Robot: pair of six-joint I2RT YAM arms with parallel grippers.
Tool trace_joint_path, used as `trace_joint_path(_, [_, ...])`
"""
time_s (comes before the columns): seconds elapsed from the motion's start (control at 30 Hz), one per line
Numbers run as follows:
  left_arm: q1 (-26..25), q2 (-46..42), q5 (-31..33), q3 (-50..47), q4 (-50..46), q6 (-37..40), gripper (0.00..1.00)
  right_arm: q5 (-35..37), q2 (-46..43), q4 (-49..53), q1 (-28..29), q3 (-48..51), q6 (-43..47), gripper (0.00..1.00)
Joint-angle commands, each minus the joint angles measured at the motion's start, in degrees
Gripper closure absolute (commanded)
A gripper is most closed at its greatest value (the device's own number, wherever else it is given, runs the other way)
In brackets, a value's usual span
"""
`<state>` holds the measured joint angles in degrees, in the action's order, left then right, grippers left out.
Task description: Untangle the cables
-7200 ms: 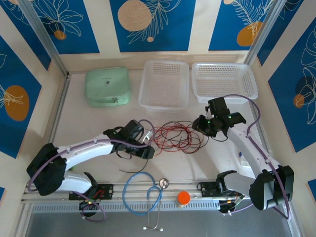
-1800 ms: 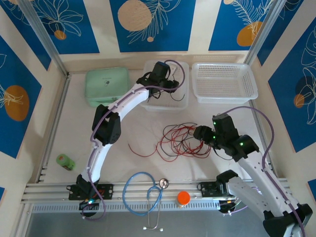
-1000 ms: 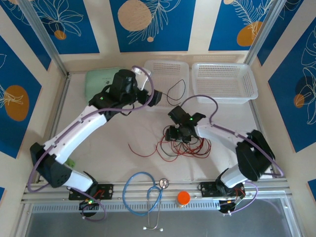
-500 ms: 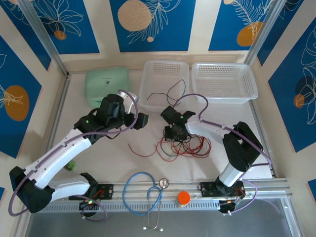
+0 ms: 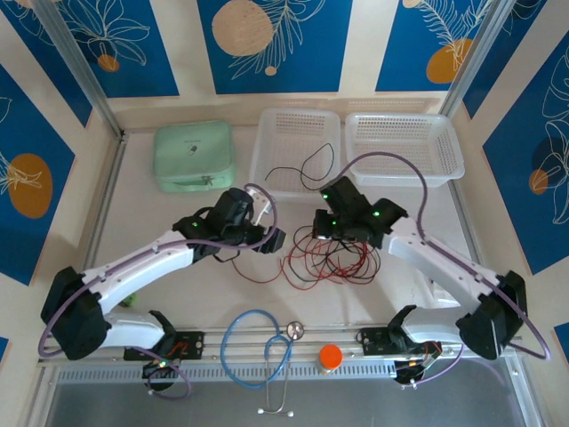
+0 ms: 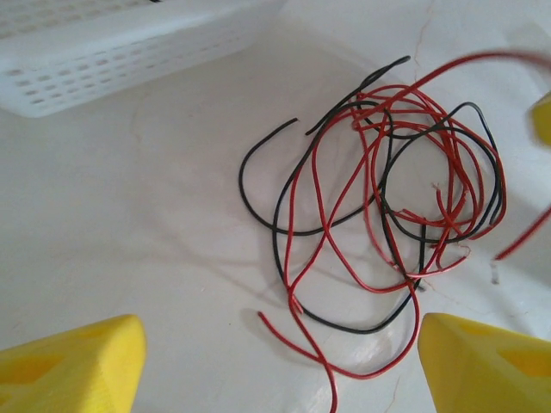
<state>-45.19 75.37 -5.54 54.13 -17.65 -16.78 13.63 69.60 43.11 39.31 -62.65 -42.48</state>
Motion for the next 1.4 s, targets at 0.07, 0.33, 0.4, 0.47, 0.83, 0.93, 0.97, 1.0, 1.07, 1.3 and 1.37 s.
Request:
trace_joint_path(0.07, [-1.41, 6.93, -3.86, -0.45, 10.71, -1.62, 0.21, -7.83, -5.52, 1.02, -3.49, -1.74, 1.73, 1.00])
trace_joint_path(0.33, [-4.76, 18.41, -11.15, 4.70, 19.96, -3.18, 0.27, -10.20, -8.79, 3.08, -6.73, -3.31, 2.93, 1.00])
trace_joint_path(0.4, [-6.16, 20.70, -14.06, 5.70, 21.92, -3.48, 0.28, -10.35, -9.11, 3.04, -7.35, -3.02, 2.80, 1.00])
trace_joint_path(0.47, [-7.15, 22.35, -17.30, 5.68, 24.86, -4.19, 0.28, -10.38, -9.39, 3.07, -7.82, -2.70, 2.75, 1.00])
trace_joint_path(0.83, [-8.25, 28.56, -12.68, 6.72, 23.95, -3.91, 0.39, -11.42, -10.39, 2.46, -9.78, -2.42, 2.79, 1.00])
trace_joint_path(0.93, [-8.34, 31.09, -8.79, 8.90, 20.73, -2.93, 0.49, -11.52, -10.67, 2.88, -10.12, -3.71, 3.31, 1.00])
trace_joint_path(0.97, [-8.37, 31.62, -7.82, 9.27, 20.25, -2.77, 0.52, -11.43, -10.79, 3.07, -10.29, -4.10, 3.49, 1.00])
trace_joint_path(1.0, [-8.34, 32.00, -6.94, 9.45, 20.03, -2.74, 0.56, -11.38, -10.96, 3.21, -10.46, -4.59, 3.66, 1.00])
trace_joint_path(1.07, [-8.40, 32.24, -5.67, 9.66, 20.03, -2.63, 0.63, -11.43, -11.31, 3.56, -10.81, -5.31, 3.88, 1.00])
trace_joint_path(1.3, [-8.42, 32.09, 1.05, 9.97, 17.26, -1.88, 0.80, -11.83, -12.32, 5.08, -12.38, -8.19, 5.07, 1.00])
trace_joint_path(1.37, [-8.44, 32.55, 2.12, 10.25, 16.39, -2.01, 0.90, -11.96, -12.47, 5.64, -12.82, -9.42, 5.51, 1.00])
